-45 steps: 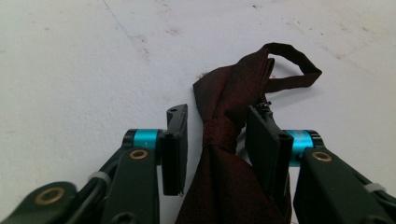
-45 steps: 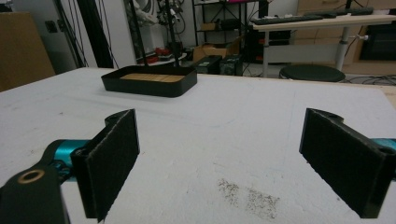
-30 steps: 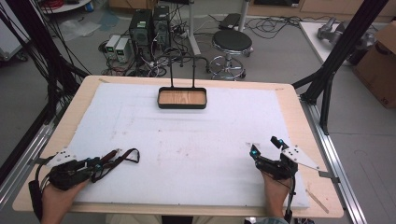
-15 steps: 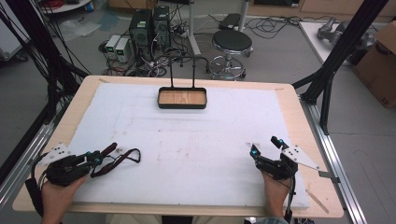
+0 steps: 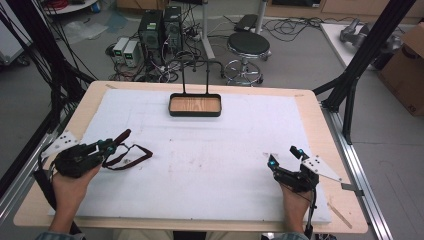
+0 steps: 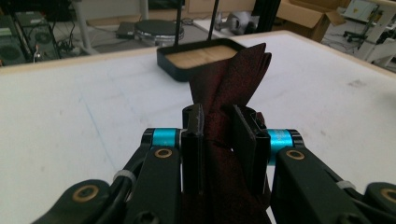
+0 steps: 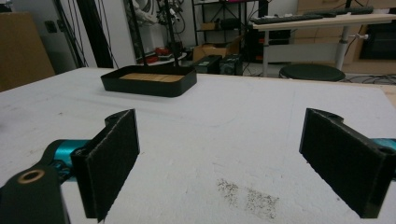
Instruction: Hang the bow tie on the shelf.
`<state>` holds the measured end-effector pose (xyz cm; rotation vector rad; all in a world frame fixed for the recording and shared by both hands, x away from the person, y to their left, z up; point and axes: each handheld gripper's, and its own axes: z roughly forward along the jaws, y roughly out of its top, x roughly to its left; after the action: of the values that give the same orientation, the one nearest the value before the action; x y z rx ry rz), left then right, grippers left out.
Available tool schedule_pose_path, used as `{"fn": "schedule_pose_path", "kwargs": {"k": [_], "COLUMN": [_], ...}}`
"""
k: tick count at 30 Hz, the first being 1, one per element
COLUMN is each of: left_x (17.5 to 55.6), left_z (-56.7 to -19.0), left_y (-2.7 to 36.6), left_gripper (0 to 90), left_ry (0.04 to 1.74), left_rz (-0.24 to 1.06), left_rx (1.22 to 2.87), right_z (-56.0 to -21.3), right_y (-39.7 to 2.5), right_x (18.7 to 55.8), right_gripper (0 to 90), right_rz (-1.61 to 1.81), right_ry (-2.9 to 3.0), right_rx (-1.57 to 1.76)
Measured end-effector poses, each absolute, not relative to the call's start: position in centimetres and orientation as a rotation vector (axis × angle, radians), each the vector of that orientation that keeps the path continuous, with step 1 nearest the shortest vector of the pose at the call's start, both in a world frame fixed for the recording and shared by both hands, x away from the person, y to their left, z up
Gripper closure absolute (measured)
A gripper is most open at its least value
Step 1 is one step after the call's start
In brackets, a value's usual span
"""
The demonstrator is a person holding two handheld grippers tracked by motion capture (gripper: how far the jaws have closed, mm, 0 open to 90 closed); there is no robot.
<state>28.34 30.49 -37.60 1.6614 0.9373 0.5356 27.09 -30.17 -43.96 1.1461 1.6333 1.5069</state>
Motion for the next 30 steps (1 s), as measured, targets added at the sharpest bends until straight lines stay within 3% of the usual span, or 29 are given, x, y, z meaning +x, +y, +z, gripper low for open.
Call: {"fn": "schedule_pose_path", "kwargs": {"k": [30], "left_x": [39.8], "left_z": [-30.0], "left_y": [24.5], "left_gripper": [73.6], "left_ry": [0.858], "left_rz": [0.549], "left_rx": [1.612], "right_z": [-44.0], "right_y": [-30.5], "right_x": [27.3], "right_gripper": [11.0], "right_rz": [1.536], "right_ry": [1.626], "right_rx": [1.149]}}
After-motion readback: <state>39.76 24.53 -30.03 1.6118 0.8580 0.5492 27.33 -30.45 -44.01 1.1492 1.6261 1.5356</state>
